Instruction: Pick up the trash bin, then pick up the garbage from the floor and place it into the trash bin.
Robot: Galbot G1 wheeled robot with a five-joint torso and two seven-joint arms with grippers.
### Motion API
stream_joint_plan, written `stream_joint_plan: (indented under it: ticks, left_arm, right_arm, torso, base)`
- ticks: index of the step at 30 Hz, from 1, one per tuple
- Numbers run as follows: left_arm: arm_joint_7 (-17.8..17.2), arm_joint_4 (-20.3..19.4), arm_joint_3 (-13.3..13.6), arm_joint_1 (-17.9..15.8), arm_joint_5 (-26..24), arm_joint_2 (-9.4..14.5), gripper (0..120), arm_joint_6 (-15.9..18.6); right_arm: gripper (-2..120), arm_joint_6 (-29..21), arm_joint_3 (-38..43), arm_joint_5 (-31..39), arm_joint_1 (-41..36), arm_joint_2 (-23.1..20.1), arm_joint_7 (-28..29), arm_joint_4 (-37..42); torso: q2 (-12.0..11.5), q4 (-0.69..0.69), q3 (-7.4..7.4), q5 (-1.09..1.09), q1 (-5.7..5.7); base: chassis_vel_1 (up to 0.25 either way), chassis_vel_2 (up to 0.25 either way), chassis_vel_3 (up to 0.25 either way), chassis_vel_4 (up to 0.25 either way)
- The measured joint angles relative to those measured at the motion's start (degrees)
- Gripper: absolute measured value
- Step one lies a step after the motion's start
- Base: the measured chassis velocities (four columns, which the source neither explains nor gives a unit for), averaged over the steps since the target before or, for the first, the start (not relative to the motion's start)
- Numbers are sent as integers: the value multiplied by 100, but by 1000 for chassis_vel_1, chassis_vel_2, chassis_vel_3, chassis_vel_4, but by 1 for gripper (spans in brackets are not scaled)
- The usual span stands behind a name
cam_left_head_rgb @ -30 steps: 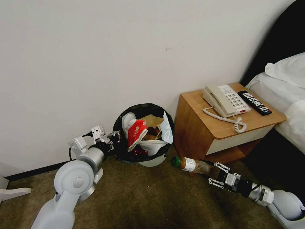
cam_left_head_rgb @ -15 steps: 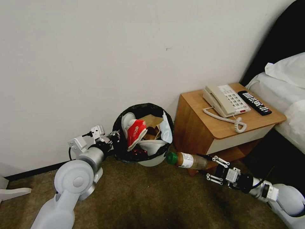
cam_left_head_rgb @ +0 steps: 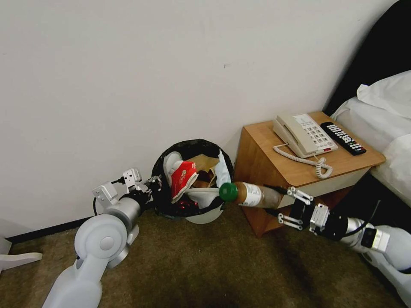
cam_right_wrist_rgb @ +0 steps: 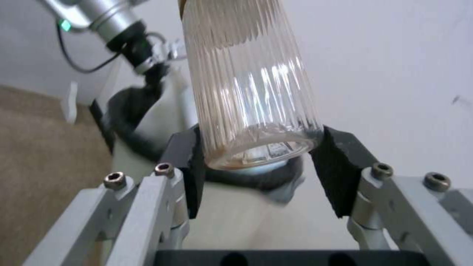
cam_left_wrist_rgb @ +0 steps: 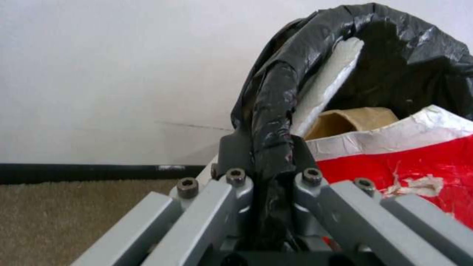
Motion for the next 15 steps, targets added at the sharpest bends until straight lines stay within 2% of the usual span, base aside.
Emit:
stream_joint_plan:
  ticks: [9,12,15]
  left_arm:
    - [2,11,149,-1,64,43,4,0]
    - [3,23,308,-60,105,57,4,0]
    - [3,23,364,-81,116,62,4,0]
  right_arm:
    - [45,-197,-206,286,555,-270,92,108]
    - [45,-432,-401,537,1001,-465,115,141]
    - [45,-508,-461,649,1099,-542,124,156]
  torso:
    - [0,0,0,0,0]
    - [0,0,0,0,0]
    - [0,0,0,0,0]
  base:
    - [0,0,0,0]
    - [0,0,0,0]
    - [0,0,0,0]
